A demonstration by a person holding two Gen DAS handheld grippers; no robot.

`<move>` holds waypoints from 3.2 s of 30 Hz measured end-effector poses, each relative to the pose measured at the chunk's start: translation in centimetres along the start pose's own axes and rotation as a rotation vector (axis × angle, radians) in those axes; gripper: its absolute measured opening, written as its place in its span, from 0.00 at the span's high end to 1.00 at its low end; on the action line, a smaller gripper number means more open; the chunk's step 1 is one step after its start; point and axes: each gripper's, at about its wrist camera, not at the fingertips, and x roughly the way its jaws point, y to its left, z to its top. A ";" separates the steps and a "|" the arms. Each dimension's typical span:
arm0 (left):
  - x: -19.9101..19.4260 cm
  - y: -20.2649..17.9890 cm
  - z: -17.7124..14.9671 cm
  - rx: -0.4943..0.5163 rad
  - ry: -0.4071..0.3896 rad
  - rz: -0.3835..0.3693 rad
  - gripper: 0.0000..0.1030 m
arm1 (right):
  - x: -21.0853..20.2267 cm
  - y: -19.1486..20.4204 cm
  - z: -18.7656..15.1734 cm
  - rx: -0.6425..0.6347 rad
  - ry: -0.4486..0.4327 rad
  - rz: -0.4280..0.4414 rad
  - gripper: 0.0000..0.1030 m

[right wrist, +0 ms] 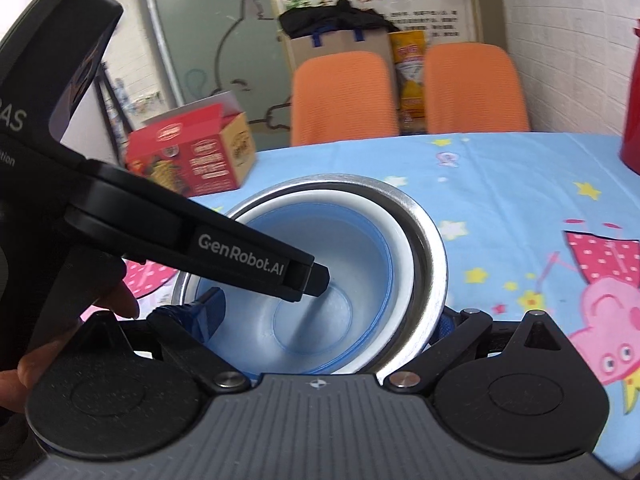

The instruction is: Organize plates and bowls

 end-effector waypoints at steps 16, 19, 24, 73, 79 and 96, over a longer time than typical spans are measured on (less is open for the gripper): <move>1.3 6.6 -3.0 -0.121 0.040 0.066 0.49 | 4.9 5.0 -1.3 -0.067 0.130 0.111 0.16; 2.2 6.8 -2.8 -0.129 0.047 0.043 0.48 | 5.1 4.7 -1.2 -0.059 0.127 0.104 0.16; 3.3 6.8 -2.5 -0.131 0.052 0.052 0.46 | 6.3 4.5 -1.2 -0.066 0.142 0.082 0.16; -6.4 -8.5 -18.2 -0.102 -0.398 0.296 0.01 | -8.8 -5.5 -11.4 0.170 -0.198 -0.158 0.17; -6.4 -9.5 -21.2 -0.094 -0.388 0.300 0.01 | -10.0 -5.2 -14.1 0.179 -0.192 -0.173 0.17; -8.6 -10.9 -24.5 -0.080 -0.453 0.315 0.01 | -11.7 -3.3 -15.9 0.128 -0.208 -0.199 0.17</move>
